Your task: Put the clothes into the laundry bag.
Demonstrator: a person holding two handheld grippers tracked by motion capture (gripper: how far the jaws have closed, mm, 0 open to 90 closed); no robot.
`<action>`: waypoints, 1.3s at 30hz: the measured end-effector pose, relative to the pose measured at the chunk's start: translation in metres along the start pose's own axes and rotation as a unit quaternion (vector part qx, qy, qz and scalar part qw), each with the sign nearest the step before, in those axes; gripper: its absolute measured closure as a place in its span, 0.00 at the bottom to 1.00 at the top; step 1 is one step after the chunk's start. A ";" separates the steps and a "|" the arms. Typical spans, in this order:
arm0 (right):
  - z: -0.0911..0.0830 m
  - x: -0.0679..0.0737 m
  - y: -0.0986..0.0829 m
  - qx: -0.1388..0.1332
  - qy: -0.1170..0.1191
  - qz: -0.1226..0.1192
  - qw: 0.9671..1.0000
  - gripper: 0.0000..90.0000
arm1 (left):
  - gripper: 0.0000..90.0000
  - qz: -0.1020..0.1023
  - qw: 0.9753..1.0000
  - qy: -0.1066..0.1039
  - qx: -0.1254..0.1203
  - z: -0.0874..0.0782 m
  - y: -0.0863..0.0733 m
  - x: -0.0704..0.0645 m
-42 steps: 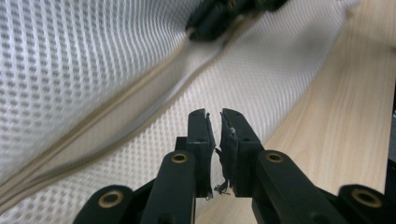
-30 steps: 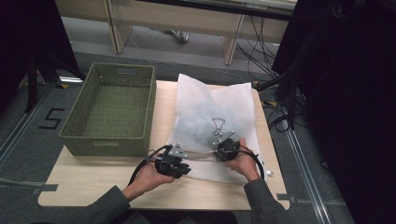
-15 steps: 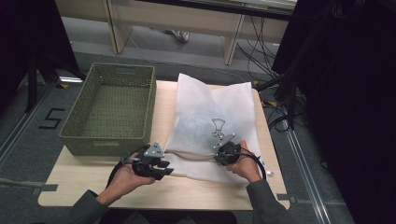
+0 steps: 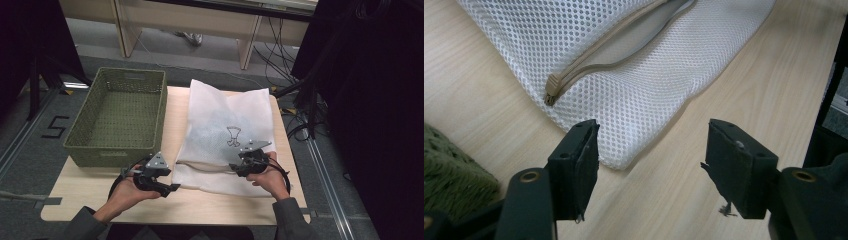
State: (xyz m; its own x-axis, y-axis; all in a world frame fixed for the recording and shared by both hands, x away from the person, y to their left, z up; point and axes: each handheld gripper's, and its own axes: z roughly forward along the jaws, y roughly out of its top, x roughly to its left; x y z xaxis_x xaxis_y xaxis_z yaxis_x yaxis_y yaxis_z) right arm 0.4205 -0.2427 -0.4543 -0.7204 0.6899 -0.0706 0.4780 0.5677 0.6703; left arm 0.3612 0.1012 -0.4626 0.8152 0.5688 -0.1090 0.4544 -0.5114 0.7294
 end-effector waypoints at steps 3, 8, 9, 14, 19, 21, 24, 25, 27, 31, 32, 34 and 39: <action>-0.007 0.000 0.000 -0.016 -0.002 0.007 1.000 0.45 | 0.40 -0.001 1.000 -0.004 -0.011 -0.005 -0.001 0.001; -0.014 -0.001 -0.002 -0.027 -0.004 0.003 1.000 0.43 | 0.31 -0.010 0.999 -0.007 -0.035 -0.010 -0.004 0.003; -0.015 0.000 -0.002 -0.025 -0.006 0.005 1.000 0.43 | 0.28 -0.011 0.999 -0.004 -0.037 -0.012 -0.004 0.003; -0.019 0.006 -0.003 -0.044 -0.004 0.034 0.998 0.40 | 0.18 -0.013 0.999 0.002 -0.052 -0.019 -0.007 0.007; -0.024 0.012 -0.003 -0.063 0.002 0.023 0.998 0.38 | 0.18 -0.006 0.998 0.007 -0.061 -0.026 -0.010 0.008; -0.024 0.015 -0.004 -0.066 0.005 0.026 0.997 0.37 | 0.19 0.002 0.998 0.012 -0.056 -0.028 -0.012 0.008; -0.024 0.018 -0.005 -0.067 0.002 0.013 0.998 0.37 | 0.19 0.007 0.998 0.017 -0.058 -0.030 -0.014 0.006; -0.025 0.021 -0.006 -0.059 0.004 0.029 0.998 0.37 | 0.19 0.006 0.998 0.020 -0.057 -0.031 -0.014 0.005; -0.025 0.020 -0.008 -0.062 -0.002 0.015 0.998 0.36 | 0.19 0.015 0.998 0.022 -0.051 -0.033 -0.015 0.005; -0.026 0.024 -0.010 -0.065 -0.001 0.013 0.998 0.36 | 0.19 0.021 0.998 0.029 -0.047 -0.035 -0.018 0.003; -0.027 0.027 -0.011 -0.060 0.002 0.023 0.998 0.35 | 0.19 0.020 0.998 0.027 -0.049 -0.035 -0.019 0.002; -0.027 0.029 -0.012 -0.061 0.002 0.018 0.998 0.35 | 0.19 0.023 0.998 0.025 -0.053 -0.035 -0.020 0.001; -0.026 0.038 -0.017 -0.052 0.004 0.005 0.999 0.35 | 0.19 0.037 0.998 0.038 -0.034 -0.034 -0.025 0.002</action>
State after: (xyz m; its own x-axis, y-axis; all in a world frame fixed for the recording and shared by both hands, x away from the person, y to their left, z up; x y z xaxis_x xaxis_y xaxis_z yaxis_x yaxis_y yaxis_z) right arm 0.3718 -0.2375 -0.4498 -0.7197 0.6919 -0.0573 0.4316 0.5106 0.7436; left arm 0.3394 0.1369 -0.4581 0.8146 0.5801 -0.0037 0.3670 -0.5105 0.7776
